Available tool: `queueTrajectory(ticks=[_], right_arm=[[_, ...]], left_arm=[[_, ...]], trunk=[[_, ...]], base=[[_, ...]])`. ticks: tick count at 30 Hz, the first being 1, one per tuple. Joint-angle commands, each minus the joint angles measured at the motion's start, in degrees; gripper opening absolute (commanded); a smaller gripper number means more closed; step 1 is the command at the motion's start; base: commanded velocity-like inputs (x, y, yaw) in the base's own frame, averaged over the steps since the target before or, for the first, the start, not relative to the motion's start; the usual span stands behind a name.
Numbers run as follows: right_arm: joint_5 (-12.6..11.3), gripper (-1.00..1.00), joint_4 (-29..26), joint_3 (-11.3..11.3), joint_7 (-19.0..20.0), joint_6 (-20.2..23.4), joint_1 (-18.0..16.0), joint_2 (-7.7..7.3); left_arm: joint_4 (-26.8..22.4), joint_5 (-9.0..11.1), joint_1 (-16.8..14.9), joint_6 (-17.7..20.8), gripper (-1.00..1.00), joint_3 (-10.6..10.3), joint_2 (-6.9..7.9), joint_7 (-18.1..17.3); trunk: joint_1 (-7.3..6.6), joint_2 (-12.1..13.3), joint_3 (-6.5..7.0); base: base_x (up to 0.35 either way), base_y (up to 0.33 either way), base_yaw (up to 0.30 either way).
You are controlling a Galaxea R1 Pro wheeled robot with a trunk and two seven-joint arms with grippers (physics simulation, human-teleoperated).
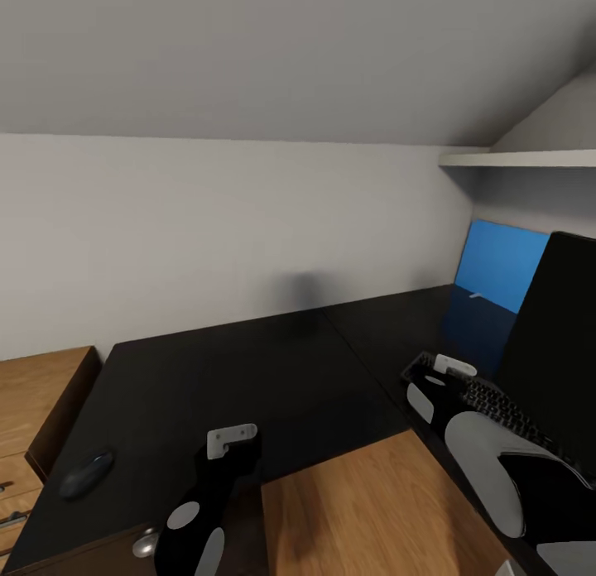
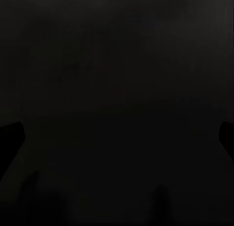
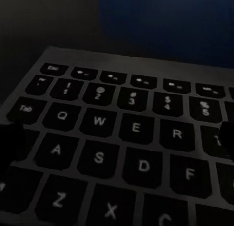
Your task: In the bedroom, organize the workspace by keeping the computer under the desk, ensuring the monitor is on the desk, placing the keyboard on the desk next to the monitor, placing the mouse on the desk next to the keyboard, moving the folder from the swivel chair onto the desk next to the mouse, stacking the notebook on top of the folder with the pen on top of the notebook, and positioning the swivel chair next to the desk.
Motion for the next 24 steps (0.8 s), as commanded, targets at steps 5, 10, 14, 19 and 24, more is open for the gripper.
queueTrajectory(ticks=[5, 10, 14, 19, 24], right_arm=[[-0.4, 1.0, 0.0, -0.2, 0.0, -0.4, 0.0, 0.0], [-0.6, 1.0, 0.1, -0.3, 0.2, -0.4, 0.0, -0.05], [-0.6, 1.0, 0.2, -0.3, 0.4, -0.4, 0.0, -0.01], [-0.7, 1.0, 0.2, -0.3, 0.4, -0.4, 0.0, 0.02], [-0.7, 1.0, 0.2, -0.3, 0.4, -0.4, 0.0, 0.05]], left_arm=[[-0.1, 0.6, 0.0, 0.2, 1.0, -0.1, 0.01, 0.5], [-0.1, 0.6, 0.0, 0.1, 1.0, -0.1, 0.01, 0.5], [-0.2, 0.6, 0.0, 0.1, 1.0, -0.2, 0.01, 0.5], [-0.3, 0.6, 0.0, 0.1, 1.0, -0.2, 0.01, 0.5], [-0.4, 0.6, 0.0, 0.1, 1.0, -0.2, 0.01, 0.5]], trunk=[[1.1, -2.1, -0.96], [2.2, -4.1, -1.86], [2.2, -4.1, -1.86], [2.2, -4.1, -1.86], [2.2, -4.1, -1.89]], base=[[0.0, 0.0, 0.0], [0.0, 0.0, 0.0], [0.0, 0.0, 0.0], [0.0, 0.0, 0.0], [0.0, 0.0, 0.014]])
